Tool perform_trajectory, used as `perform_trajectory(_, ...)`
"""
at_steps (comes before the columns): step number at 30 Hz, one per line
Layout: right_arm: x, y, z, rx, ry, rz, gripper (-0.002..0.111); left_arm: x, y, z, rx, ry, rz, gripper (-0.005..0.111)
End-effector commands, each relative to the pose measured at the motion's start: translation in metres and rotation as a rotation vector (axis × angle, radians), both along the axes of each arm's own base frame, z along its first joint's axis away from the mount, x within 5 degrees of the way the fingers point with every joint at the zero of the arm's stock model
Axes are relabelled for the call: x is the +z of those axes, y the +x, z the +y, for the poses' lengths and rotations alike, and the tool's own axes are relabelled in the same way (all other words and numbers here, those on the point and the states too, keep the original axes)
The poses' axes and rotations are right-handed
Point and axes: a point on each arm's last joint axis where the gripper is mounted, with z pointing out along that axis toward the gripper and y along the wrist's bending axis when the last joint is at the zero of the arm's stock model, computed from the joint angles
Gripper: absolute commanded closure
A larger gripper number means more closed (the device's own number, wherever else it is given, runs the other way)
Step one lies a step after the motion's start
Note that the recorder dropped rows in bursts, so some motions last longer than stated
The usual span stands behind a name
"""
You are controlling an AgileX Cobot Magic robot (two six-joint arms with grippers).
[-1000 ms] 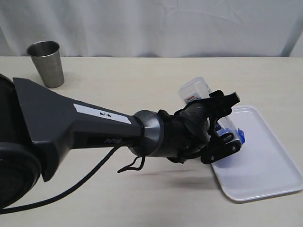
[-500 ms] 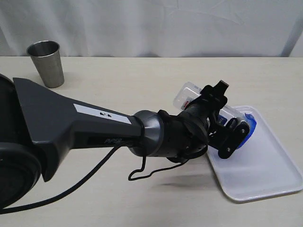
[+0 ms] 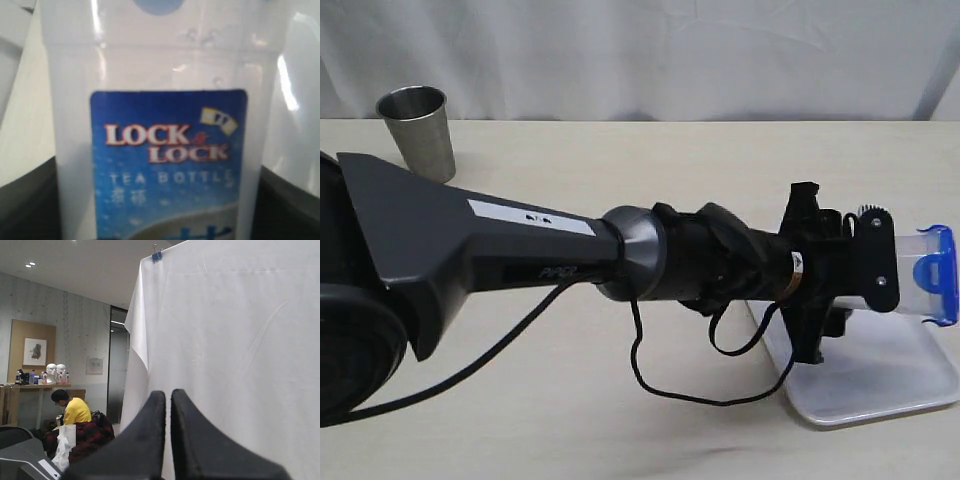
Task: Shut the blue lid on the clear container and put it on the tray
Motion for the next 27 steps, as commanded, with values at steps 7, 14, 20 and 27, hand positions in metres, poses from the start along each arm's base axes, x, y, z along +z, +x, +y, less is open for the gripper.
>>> perform_trajectory(7, -0.002, 0.000, 0.000, -0.003, 0.004, 0.004, 0.104, 0.019, 0.018, 0.010, -0.102, -0.314, 0.473, 0.107)
perform_trajectory(14, -0.003, 0.015, 0.012, 0.020, -0.006, 0.102, 0.104, 0.020, 0.027, 0.017, -0.214, -0.583, 0.686, 0.107)
perform_trajectory(20, -0.004, 0.052, 0.039, -0.029, -0.136, 0.293, 0.104, 0.012, 0.030, 0.020, -0.303, -0.716, 0.693, 0.107)
perform_trajectory(27, 0.006, 0.111, 0.047, -0.237, -0.252, 0.577, 0.104, -0.007, 0.039, 0.026, -0.318, -0.778, 0.655, 0.107)
